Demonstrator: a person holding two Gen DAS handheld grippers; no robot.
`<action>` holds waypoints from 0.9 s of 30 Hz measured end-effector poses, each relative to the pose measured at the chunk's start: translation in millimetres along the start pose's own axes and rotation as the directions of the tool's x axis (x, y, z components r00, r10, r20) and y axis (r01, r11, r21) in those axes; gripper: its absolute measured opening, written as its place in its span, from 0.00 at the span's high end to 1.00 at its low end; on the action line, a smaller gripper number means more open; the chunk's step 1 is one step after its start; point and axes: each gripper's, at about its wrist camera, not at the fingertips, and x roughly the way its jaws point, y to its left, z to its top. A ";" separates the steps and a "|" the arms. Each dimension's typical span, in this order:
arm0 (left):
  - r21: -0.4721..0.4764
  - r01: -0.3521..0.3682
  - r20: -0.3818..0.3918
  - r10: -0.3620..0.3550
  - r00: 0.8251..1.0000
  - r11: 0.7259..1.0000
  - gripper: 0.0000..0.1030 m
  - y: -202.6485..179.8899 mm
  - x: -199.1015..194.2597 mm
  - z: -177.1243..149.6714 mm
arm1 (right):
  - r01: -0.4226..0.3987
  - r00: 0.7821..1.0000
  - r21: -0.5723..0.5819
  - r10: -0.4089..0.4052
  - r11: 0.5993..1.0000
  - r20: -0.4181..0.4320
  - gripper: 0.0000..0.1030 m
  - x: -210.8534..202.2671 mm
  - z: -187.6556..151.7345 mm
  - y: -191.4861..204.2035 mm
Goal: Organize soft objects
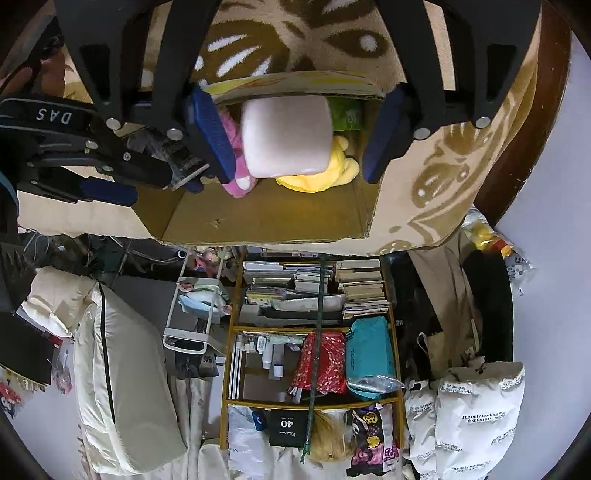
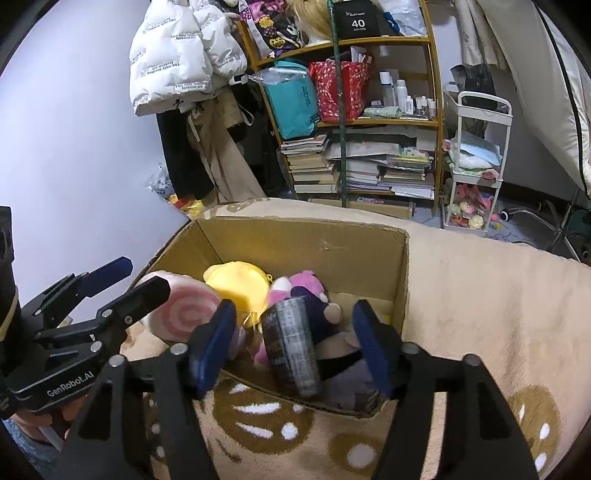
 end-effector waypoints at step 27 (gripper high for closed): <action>-0.070 -0.118 0.161 0.128 0.979 0.991 0.01 6.0 -121.3 0.4 | 0.130 0.962 -0.050 -0.114 0.990 0.250 0.00 -114.1 -11.4 29.8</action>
